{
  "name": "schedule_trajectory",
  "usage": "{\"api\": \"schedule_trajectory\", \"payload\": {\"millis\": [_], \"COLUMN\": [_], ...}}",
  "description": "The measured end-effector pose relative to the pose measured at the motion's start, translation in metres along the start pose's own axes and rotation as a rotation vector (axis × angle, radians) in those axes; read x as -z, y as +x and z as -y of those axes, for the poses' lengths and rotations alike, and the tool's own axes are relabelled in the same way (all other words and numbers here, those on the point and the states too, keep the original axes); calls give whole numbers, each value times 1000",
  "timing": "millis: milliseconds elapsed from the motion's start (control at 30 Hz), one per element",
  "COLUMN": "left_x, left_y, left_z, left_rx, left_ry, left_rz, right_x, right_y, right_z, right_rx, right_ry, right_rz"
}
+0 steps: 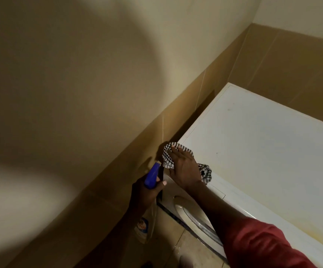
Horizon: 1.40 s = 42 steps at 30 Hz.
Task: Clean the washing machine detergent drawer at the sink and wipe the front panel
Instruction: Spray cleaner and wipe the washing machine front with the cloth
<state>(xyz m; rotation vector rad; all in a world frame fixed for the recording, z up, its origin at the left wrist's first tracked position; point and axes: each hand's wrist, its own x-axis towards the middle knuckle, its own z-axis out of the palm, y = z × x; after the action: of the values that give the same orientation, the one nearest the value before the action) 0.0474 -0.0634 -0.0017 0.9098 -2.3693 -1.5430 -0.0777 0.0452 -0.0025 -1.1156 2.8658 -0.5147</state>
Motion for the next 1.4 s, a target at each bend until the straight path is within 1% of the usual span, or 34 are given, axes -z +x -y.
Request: {"api": "schedule_trajectory", "payload": {"millis": [133, 233, 333, 467, 533, 600, 633, 700, 767, 833, 933, 1033, 1100, 1233, 1400], "left_x": [8, 9, 7, 3, -2, -8, -12, -22, -34, -47, -72, -98, -115, -143, -173], "left_y": [0, -3, -7, -15, -20, -22, -23, -27, -33, -39, -49, -65, -78, -98, -120], "left_z": [10, 12, 13, 6, -2, -5, -6, -9, -13, -19, -32, -45, -53, -61, -65], "left_rx": [43, 93, 85, 70, 51, 55, 54, 55, 43, 3, -64, -88, -129, -164, -191], "left_ry": [-13, -21, -50, -72, -75, -92, -87, -71, -58, -23, 2, 60, 105, 114, 141], "left_rz": [0, 68, 122, 133, 188, 270, 312, 371, 424, 478, 552, 608, 636, 681, 775], "right_x": [-3, -1, 3, 10, 17, 27, 32, 50, 71, 96, 136, 166, 177, 176, 168], "right_y": [-30, -51, -44, -29, -46, -69, -81, -107, -133, -158, -196, -227, -248, -285, -318], "right_z": [-1, -7, -15, -14, -13, -17, -22, -34, -50, -68, -98, -119, -131, -144, -145], "right_rx": [-79, -96, -102, -215, -256, -322, -385, -579, -746, -862, -988, -1041, -1074, -1094, -1108], "right_ry": [40, 45, 0, 9, -32, -23, 26, 233, 395, 439, 440, 453, 451, 422, 446], "right_rz": [-45, -90, -109, -81, -105, -120, -144, -244, -414, -572, -749, -866, -911, -924, -938]}}
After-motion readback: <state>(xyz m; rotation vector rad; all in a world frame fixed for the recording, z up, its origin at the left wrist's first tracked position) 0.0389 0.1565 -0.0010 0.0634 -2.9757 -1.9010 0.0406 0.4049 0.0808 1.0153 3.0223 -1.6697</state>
